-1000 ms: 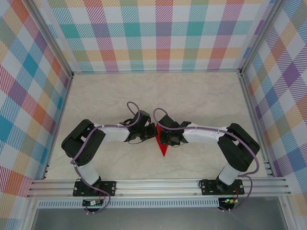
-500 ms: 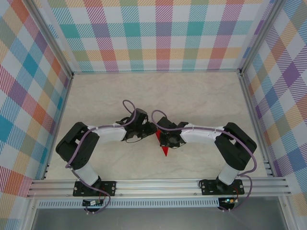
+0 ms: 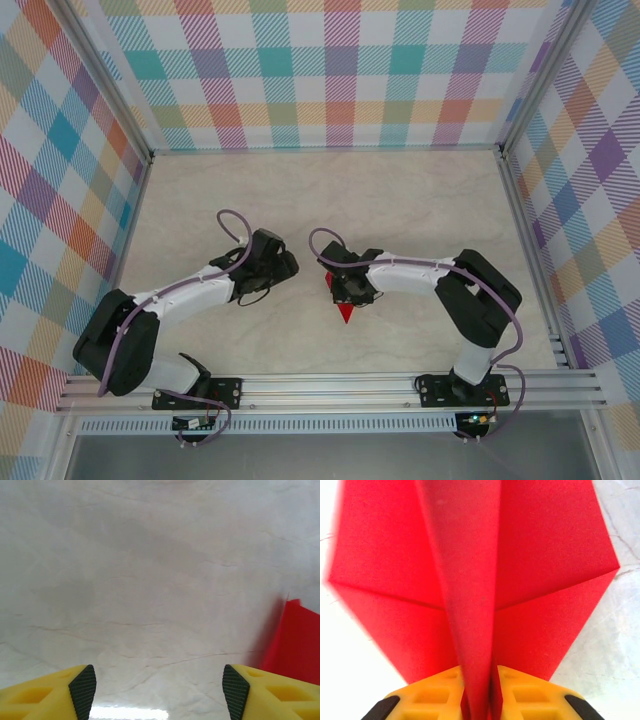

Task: Fold a paper plane with a square sheet of paper (pick it up from the middle)
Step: Move the paper plane to the center of the table.

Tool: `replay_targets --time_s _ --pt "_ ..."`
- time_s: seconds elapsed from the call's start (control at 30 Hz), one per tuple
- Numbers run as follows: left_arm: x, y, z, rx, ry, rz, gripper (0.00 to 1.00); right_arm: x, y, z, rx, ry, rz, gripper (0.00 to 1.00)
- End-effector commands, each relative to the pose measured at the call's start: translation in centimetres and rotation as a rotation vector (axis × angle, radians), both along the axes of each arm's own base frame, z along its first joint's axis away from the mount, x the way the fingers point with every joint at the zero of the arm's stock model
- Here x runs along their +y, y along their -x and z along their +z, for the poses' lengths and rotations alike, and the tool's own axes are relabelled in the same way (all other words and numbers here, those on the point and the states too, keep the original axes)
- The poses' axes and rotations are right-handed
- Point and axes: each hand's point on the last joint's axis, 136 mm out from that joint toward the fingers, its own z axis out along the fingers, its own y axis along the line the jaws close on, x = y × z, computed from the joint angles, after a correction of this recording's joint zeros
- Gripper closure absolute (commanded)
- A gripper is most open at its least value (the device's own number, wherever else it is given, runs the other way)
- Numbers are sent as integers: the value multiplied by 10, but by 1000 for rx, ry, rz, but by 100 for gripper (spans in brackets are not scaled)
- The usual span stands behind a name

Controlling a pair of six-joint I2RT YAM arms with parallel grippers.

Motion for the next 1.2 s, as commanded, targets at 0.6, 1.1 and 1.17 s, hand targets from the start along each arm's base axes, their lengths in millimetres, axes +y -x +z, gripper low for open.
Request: replay_targets --time_s 0.6,1.1,1.17 --pt "74 24 -4 44 -223 133 4 17 -41 48 -135 37 73 87" --pt "97 43 -6 75 -217 132 0 48 -155 42 -188 57 86 88" --pt "96 43 -6 76 -215 127 0 48 -161 36 -182 67 81 88"
